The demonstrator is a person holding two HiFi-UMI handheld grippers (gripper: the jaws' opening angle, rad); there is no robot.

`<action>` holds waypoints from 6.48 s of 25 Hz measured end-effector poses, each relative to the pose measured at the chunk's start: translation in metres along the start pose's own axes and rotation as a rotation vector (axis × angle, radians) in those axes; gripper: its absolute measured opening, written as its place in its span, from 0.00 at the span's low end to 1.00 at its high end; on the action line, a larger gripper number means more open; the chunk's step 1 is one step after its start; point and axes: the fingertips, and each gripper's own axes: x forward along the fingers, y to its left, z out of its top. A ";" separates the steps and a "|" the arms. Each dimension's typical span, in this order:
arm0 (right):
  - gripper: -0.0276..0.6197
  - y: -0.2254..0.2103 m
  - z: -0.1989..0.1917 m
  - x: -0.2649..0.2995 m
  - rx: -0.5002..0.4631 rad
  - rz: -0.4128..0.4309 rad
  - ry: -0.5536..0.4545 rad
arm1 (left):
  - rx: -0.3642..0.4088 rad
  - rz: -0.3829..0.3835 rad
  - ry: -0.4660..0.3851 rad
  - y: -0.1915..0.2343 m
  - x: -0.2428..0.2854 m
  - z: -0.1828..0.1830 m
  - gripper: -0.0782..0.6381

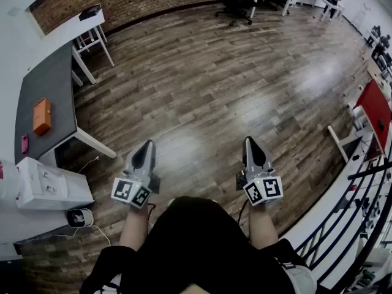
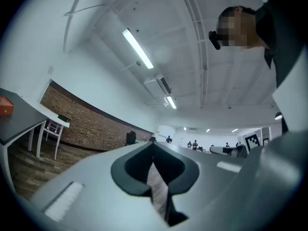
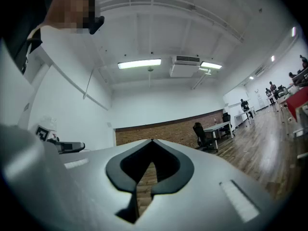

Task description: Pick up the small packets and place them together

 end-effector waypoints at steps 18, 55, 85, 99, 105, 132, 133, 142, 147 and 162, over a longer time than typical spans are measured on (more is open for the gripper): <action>0.05 0.018 -0.011 0.022 0.026 0.039 0.039 | -0.021 0.035 0.006 0.019 -0.013 -0.001 0.11; 0.05 0.214 -0.069 0.284 0.138 0.553 0.122 | 0.042 0.552 -0.110 0.238 -0.114 0.059 0.11; 0.05 0.357 -0.138 0.491 0.127 1.052 0.292 | 0.085 1.011 -0.181 0.356 -0.120 0.081 0.11; 0.05 0.475 -0.137 0.571 0.100 1.042 0.223 | 0.145 0.984 -0.217 0.484 -0.156 0.135 0.11; 0.05 0.524 -0.149 0.586 0.120 1.098 0.240 | 0.160 1.016 -0.194 0.509 -0.184 0.143 0.11; 0.05 0.688 -0.249 0.695 0.043 1.629 0.449 | 0.119 1.500 -0.236 0.590 -0.197 0.139 0.11; 0.05 0.690 -0.255 0.694 0.034 1.638 0.461 | 0.109 1.508 -0.233 0.591 -0.198 0.136 0.11; 0.05 0.719 -0.300 0.699 -0.086 1.622 0.498 | 0.094 1.526 -0.203 0.614 -0.231 0.134 0.11; 0.05 0.734 -0.315 0.693 -0.149 1.622 0.517 | 0.069 1.512 -0.200 0.634 -0.247 0.137 0.11; 0.05 0.749 -0.410 0.635 -0.420 1.664 0.666 | -0.063 1.429 -0.112 0.666 -0.260 0.095 0.11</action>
